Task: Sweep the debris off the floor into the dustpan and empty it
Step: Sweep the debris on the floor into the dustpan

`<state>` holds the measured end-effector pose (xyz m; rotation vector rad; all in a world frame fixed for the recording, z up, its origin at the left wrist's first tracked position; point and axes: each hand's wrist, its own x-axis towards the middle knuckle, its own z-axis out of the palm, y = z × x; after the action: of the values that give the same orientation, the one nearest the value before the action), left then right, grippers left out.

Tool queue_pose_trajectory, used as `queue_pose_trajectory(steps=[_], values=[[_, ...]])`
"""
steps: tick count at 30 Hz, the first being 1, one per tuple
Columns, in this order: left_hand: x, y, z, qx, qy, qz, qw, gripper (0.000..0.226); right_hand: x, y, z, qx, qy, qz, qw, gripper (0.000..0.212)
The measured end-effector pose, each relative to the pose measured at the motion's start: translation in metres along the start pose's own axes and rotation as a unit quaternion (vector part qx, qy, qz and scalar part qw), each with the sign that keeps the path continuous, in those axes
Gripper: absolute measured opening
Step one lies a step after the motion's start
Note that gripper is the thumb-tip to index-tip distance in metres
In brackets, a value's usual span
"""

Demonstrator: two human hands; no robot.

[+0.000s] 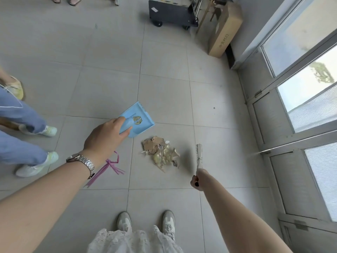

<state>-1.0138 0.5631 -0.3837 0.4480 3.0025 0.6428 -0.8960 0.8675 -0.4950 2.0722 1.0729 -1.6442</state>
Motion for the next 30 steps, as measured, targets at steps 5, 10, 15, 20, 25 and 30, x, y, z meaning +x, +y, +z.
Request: queue_pose_trajectory(steps=[5,10,15,20,25,30], values=[[-0.027,0.005,0.022,0.012,0.004,-0.03,0.999,0.027,0.005,0.01,0.009,-0.056,-0.045,0.03,0.997,0.033],[-0.062,0.026,0.041,0.024,0.014,-0.073,0.997,0.026,0.003,0.021,0.021,-0.054,-0.102,0.025,0.993,0.027],[-0.099,0.05,0.051,0.021,0.037,-0.127,0.991,0.025,0.014,0.003,0.0,-0.059,-0.118,0.017,0.991,0.021],[-0.127,0.07,0.05,0.015,0.047,-0.174,0.984,0.026,0.021,-0.018,-0.04,-0.152,-0.078,-0.007,0.985,0.024],[-0.145,0.078,0.045,0.011,0.044,-0.2,0.979,0.023,0.015,-0.032,-0.047,-0.26,-0.027,-0.082,0.962,0.026],[-0.16,0.077,0.056,0.001,0.03,-0.223,0.974,0.024,0.035,-0.037,-0.021,-0.437,-0.028,-0.214,0.873,0.014]])
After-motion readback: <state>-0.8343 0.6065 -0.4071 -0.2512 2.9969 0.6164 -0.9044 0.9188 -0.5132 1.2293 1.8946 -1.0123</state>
